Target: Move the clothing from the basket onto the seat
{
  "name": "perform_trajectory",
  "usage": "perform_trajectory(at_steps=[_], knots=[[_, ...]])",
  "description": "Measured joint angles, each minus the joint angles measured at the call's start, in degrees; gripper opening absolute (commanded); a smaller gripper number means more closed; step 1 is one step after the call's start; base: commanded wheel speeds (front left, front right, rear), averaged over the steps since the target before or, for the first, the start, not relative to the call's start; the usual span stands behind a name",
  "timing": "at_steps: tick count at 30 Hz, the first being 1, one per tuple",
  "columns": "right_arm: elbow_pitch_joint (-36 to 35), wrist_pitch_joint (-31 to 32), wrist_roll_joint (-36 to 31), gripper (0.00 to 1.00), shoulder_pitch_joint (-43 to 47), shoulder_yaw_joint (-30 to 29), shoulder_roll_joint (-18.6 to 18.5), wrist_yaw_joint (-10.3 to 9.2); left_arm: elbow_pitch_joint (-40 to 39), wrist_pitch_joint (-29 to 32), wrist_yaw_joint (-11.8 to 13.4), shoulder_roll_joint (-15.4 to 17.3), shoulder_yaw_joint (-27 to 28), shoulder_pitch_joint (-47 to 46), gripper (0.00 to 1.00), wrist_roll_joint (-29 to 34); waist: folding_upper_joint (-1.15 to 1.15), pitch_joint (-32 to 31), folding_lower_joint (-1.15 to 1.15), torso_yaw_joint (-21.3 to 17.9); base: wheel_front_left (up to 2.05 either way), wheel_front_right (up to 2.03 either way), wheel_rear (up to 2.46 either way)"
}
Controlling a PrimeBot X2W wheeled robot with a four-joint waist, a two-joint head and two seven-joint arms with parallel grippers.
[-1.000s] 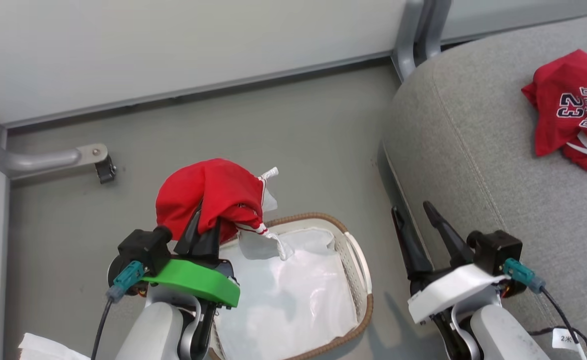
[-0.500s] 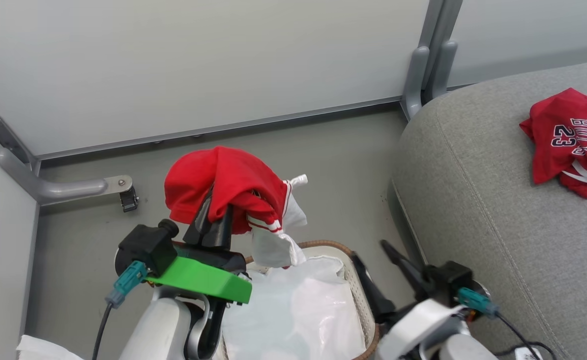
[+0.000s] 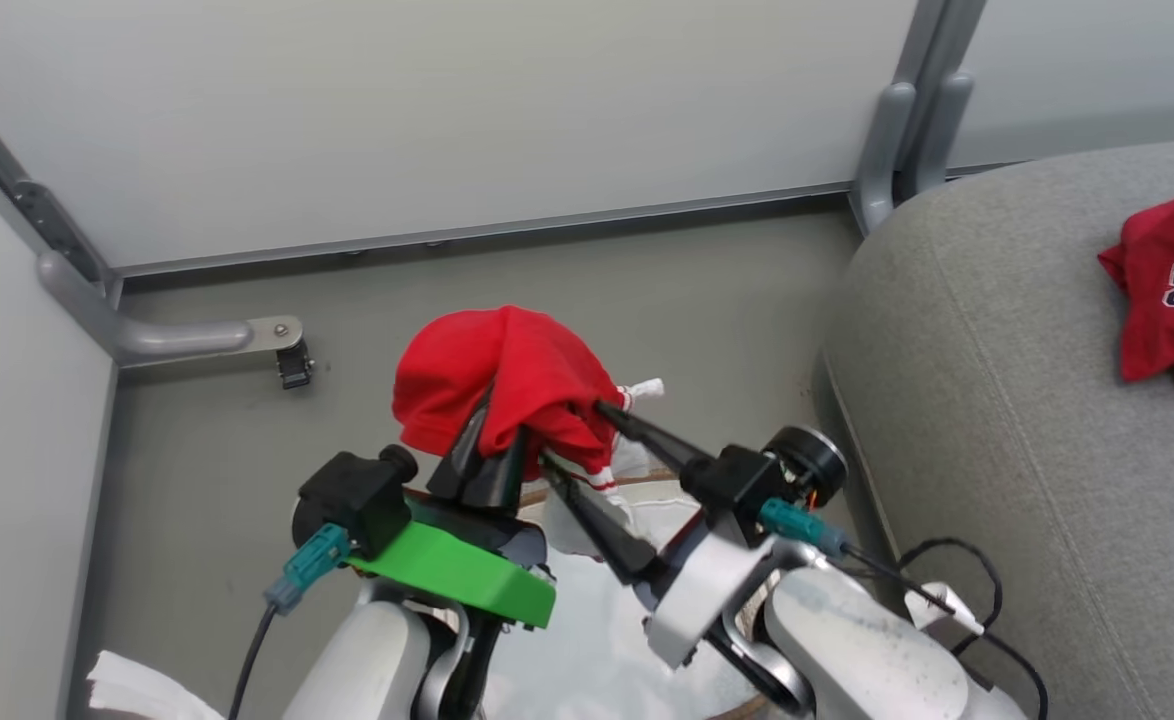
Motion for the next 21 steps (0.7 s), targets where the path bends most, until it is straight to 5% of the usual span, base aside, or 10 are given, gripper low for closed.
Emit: perform_trajectory(at_steps=[7,8,9,10,14,15,16,21], knots=[[4.87,0.0,-2.3,1.0,-2.26,-2.35,0.69,-0.01,-0.44,0.0,0.01,-0.04,-4.47,-0.57,0.0,-1.33,0.0,0.52,0.0,3.19,0.0,0.0,0.0],[5.72,-0.01,-2.21,0.81,-2.3,-2.22,0.75,0.0,-0.51,0.0,0.0,-0.03,-4.92,-0.58,0.0,-1.88,0.0,0.58,0.0,3.64,0.0,0.0,0.0],[6.52,0.0,-1.92,0.22,-2.36,-1.93,0.78,0.0,-0.62,0.0,0.01,-0.01,-5.24,-0.58,0.0,-2.3,0.0,0.62,0.0,3.99,0.0,0.0,0.0],[7.34,0.0,-1.33,0.0,-2.38,-1.68,0.8,0.0,-0.73,0.01,0.01,-0.03,-5.63,-0.58,0.0,-2.81,0.0,0.64,0.0,4.37,0.0,0.0,0.0],[7.69,0.0,1.25,0.0,-2.65,-1.35,0.92,-0.01,-0.96,0.0,0.0,-0.01,-5.65,-0.57,0.0,-3.05,0.0,0.76,0.0,4.95,0.0,0.0,0.0],[7.56,0.0,1.93,0.0,-2.66,-1.13,0.94,0.0,-0.94,0.0,0.0,-0.02,-5.35,-0.54,0.27,-2.94,0.0,0.78,0.0,4.76,0.0,0.0,0.0],[7.3,0.0,2.61,0.0,-2.65,-1.12,0.97,-0.01,-0.91,0.0,0.0,-0.02,-4.94,-0.54,1.0,-2.69,0.0,0.81,0.0,4.45,0.0,0.0,0.0],[7.17,-0.01,5.24,0.0,-1.68,-1.54,0.97,0.0,-0.21,0.0,0.0,-0.03,-3.57,-0.33,1.0,-1.26,0.0,0.82,0.0,1.86,0.0,0.0,0.0]])
